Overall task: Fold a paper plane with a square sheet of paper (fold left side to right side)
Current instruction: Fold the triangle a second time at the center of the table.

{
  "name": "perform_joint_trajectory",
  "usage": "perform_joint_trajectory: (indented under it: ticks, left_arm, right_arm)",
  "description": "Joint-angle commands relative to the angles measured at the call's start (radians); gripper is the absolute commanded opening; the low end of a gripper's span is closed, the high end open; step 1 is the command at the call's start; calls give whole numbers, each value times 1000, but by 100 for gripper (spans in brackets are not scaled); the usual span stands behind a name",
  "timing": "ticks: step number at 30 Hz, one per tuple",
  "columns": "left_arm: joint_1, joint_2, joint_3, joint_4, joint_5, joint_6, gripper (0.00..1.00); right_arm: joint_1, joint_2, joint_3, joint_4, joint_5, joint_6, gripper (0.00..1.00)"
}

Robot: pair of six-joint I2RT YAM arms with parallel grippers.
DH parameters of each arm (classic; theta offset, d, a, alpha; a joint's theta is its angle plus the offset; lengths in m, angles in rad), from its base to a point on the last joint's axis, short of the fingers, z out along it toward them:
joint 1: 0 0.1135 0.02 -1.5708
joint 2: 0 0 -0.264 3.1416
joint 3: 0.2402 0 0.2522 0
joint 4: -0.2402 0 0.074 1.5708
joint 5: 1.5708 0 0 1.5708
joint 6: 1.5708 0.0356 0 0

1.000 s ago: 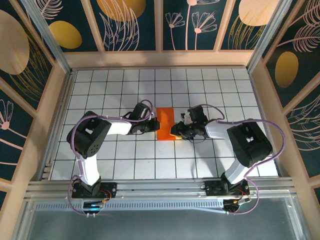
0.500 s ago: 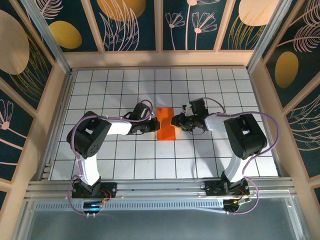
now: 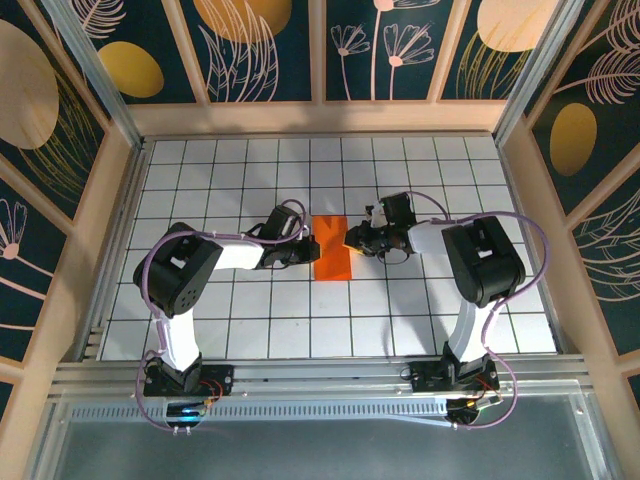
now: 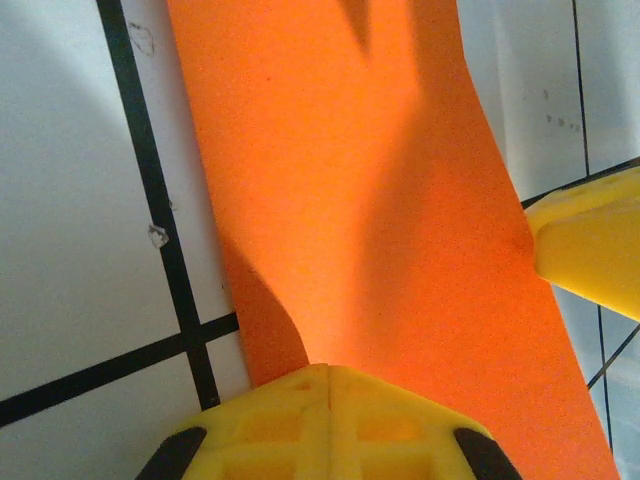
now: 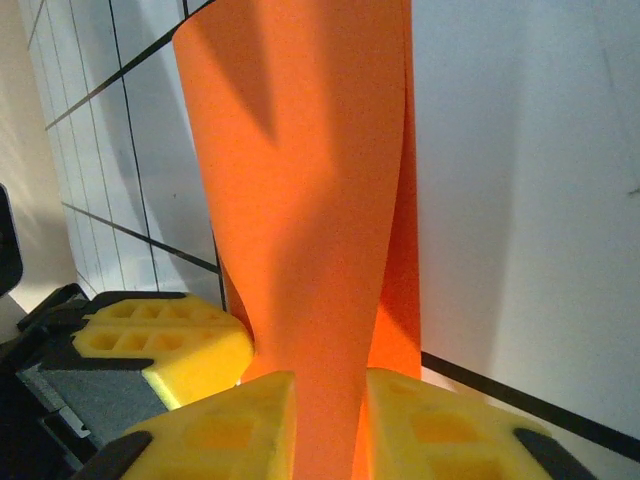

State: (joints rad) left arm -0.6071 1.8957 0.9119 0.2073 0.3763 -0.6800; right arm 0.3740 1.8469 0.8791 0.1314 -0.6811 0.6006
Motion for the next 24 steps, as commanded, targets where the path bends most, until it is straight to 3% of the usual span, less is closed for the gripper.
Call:
perform_joint_trajectory:
  ticks: [1,7,12,18,24]
  left_arm:
    - [-14,-38,29,-83,-11,-5,6]
    - [-17,-148,40,-129,-92,54,14]
    - [-51,-283,-3,-161,-150,143,25]
    - [-178,-368,-43,-212,-243,225,41]
    - [-339,-319,2,-275,-387,271,52]
  right_arm:
    - [-8,14,21,-18,-21,-27,19]
    - [-14,-2,20,-36,-32,-30,3]
    - [-21,-18,20,-53,-50,-5,0]
    - [-22,-43,4,-29,-73,40,0]
    - [-23,-54,1,-29,-71,48,0]
